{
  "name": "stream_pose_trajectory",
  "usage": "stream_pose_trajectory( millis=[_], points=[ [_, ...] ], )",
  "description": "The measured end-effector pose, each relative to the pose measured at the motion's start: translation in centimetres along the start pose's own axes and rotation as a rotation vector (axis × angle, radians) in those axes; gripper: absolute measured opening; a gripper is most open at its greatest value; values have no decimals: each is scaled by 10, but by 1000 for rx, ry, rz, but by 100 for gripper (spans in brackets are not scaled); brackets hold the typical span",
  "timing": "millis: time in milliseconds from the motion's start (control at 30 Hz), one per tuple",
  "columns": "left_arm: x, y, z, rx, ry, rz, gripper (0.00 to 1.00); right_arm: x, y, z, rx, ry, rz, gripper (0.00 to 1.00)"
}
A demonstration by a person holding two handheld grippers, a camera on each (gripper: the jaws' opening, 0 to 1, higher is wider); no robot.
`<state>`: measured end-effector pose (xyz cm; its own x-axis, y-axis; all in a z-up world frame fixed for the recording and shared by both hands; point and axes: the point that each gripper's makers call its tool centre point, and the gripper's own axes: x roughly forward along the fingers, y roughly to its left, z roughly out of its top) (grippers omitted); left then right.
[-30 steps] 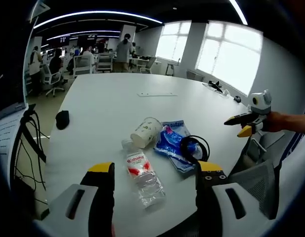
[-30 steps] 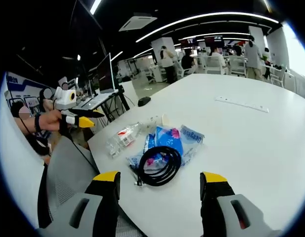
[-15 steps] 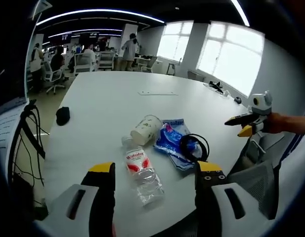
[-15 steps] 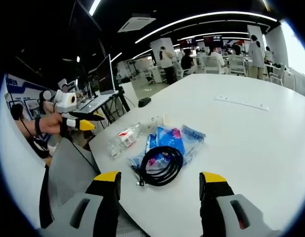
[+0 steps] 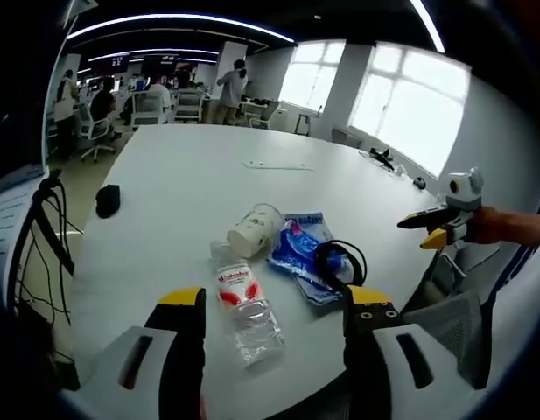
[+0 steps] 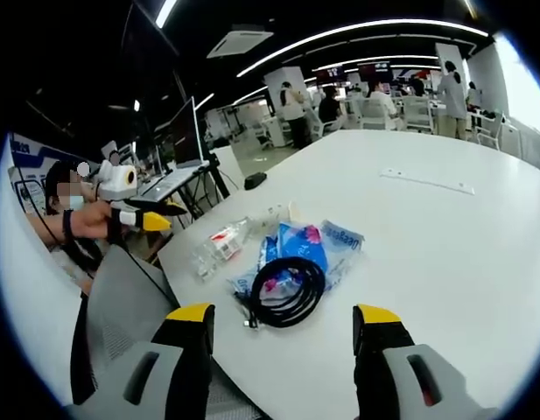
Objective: Arrange the tabletop items into an orderly group along one side of the table until the central work area is clear of visible clutter.
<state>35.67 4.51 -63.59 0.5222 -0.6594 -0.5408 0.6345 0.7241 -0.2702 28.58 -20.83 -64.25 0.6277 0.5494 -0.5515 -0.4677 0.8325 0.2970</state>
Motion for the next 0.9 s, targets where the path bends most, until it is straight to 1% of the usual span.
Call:
stream_pose_trajectory(
  millis=[233,500,633,800,900],
  points=[
    [5,-1,-5,-3,9,-7,63,-1,0,0,6,-6,-7,65],
    [10,0,-6,-25,15,-1,62,-2,0,-3,11,-6,-13,65],
    [13,5,-7,-25,24,20,61,-3,0,-3,11,-5,-11,65],
    [17,13,-8,-44,41,54,60,-2,-2,-4,18,-6,-15,65],
    [19,13,-9,-35,50,58,58,-2,-1,-2,18,-15,-12,65]
  ],
)
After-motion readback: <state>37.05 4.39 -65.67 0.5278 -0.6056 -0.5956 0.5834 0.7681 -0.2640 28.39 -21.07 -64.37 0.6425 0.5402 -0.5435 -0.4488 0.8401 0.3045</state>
